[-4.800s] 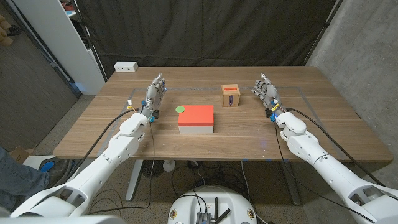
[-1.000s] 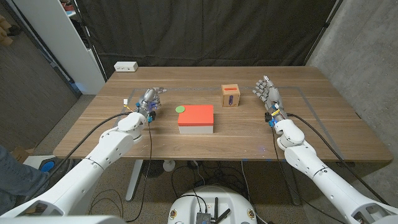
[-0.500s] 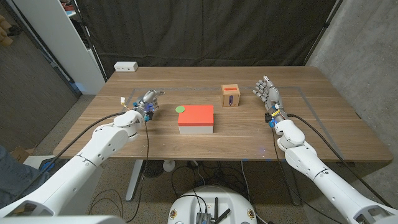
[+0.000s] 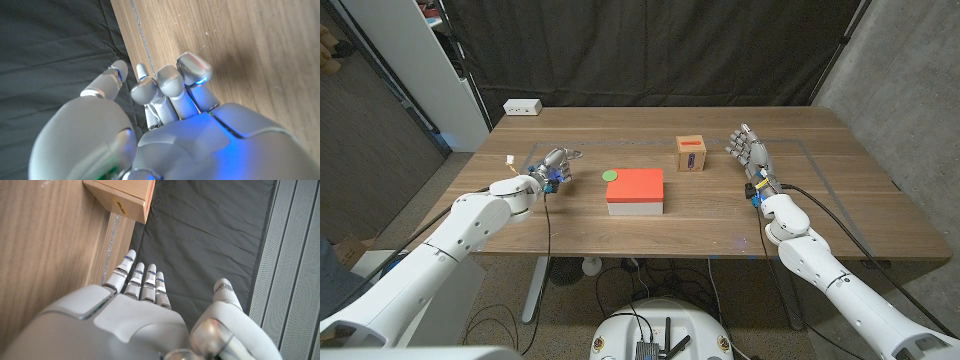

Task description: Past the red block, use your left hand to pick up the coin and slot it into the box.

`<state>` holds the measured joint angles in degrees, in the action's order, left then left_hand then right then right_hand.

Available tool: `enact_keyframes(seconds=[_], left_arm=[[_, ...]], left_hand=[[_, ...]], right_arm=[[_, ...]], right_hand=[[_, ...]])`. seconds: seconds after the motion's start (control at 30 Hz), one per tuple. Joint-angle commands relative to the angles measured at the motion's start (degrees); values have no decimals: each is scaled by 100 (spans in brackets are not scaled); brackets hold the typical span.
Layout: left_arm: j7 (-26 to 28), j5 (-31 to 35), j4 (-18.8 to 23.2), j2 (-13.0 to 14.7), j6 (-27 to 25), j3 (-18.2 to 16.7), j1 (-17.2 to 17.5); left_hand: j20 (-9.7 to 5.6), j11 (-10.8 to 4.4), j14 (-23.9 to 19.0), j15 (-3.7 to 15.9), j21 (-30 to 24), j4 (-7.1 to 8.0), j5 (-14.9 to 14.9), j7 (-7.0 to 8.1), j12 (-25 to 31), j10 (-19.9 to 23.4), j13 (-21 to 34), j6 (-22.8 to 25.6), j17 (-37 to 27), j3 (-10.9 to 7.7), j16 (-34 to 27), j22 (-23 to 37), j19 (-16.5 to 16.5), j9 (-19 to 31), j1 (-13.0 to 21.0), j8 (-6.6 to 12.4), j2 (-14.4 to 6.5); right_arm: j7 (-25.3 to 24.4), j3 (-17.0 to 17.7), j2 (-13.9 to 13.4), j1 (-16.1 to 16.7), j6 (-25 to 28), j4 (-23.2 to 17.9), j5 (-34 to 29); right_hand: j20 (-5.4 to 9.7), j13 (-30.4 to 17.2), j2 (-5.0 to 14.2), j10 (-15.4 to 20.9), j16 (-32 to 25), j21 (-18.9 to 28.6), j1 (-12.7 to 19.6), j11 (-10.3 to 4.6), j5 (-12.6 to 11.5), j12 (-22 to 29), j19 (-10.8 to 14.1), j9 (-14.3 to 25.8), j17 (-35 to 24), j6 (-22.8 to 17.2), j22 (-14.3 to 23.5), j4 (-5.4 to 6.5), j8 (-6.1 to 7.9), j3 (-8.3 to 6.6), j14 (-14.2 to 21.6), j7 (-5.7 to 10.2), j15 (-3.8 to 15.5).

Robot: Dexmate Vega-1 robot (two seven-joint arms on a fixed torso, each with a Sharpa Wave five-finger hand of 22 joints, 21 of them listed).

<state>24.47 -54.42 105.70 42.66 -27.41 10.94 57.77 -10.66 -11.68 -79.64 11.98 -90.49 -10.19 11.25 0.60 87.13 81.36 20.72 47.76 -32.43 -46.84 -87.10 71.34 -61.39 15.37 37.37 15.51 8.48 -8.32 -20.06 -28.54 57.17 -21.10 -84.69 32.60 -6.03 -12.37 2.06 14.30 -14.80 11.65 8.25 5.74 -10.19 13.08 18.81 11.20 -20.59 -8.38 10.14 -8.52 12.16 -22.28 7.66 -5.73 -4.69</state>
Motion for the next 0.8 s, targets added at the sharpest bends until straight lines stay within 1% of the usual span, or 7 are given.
enact_keyframes(seconds=[0.03, 0.1, 0.13, 0.3, 0.43, 0.6, 0.8], left_arm=[[83, -541, 305, 361, -407, -244, 162], [240, -650, 385, 393, -525, -291, 191], [314, -704, 416, 416, -603, -305, 187], [482, -999, 516, 542, -893, -387, 173], [362, -1335, 462, 720, -1214, -440, 81], [195, -1709, 337, 872, -1546, -396, -85], [830, -1991, 515, 824, -1933, -186, -370]], left_hand=[[-138, -5, -16, -8, 21, 7, 25, -40, 44, 16, -31, -78, 18, 53, -32, 7, 51, 89, 103, 106, -64], [-134, -7, -25, -7, 18, 1, 27, -56, 76, 37, -18, -113, 17, 71, -50, 9, 66, 118, 116, 128, -57], [-133, -6, -15, -6, 24, 4, 31, -58, 62, 13, -47, -56, 38, 84, -47, 5, 78, 147, 127, 186, -70], [-137, -5, -14, -8, 37, 1, 35, -1, 80, 9, -64, 12, 107, 118, -43, 0, 98, 221, 161, 305, -80], [-136, -13, -35, -7, 43, 7, 39, 20, 153, 28, 0, 3, 123, 150, -82, -3, 106, 306, 193, 406, -97], [-134, -14, -10, -2, 57, 28, 47, -45, 166, 5, 44, -105, 98, 165, -114, -3, 136, 397, 191, 487, -116], [-135, -15, 22, -2, 81, 48, 51, -48, 134, -11, 57, -184, 122, 175, -101, -9, 172, 489, 143, 591, -142]], right_arm=[[107, -21, -23, -57, -57, 95, -34], [162, -7, -8, -72, -98, 156, 13], [212, -7, -16, -85, -131, 197, 17], [383, 26, -83, -106, -162, 243, 102], [579, 49, -152, -147, -213, 315, 167], [819, 119, -230, -179, -230, 404, 340], [1198, 166, -317, -223, -284, 595, 529]], right_hand=[[12, -20, -21, 39, 31, -19, 60, 30, 3, -15, 10, -5, -24, -75, 15, -4, -12, 8, 0, 11, -7], [12, -20, -20, 36, 31, -19, 61, 31, 3, -17, 8, -5, -24, -73, 15, -4, -14, 9, 2, 10, -12], [13, -20, -20, 35, 31, -19, 61, 27, 3, -19, 8, -5, -24, -71, 15, -3, -15, 9, 3, 9, -16], [15, -21, -20, 44, 34, -19, 64, 29, 3, -17, 4, -5, -24, -81, 14, -3, -13, 11, 1, 12, -14], [15, -21, -19, 50, 33, -20, 66, 26, 3, -17, 0, -5, -24, -85, 14, -3, -13, 12, 6, 11, -19], [18, -22, -17, 71, 30, -21, 70, 26, 2, -12, -7, -5, -24, -99, 14, -3, -10, 13, 19, 17, -24], [16, -23, -12, 96, 29, -19, 74, 33, 1, -6, -7, -5, -25, -117, 13, -1, -6, 13, 30, 15, -10]])
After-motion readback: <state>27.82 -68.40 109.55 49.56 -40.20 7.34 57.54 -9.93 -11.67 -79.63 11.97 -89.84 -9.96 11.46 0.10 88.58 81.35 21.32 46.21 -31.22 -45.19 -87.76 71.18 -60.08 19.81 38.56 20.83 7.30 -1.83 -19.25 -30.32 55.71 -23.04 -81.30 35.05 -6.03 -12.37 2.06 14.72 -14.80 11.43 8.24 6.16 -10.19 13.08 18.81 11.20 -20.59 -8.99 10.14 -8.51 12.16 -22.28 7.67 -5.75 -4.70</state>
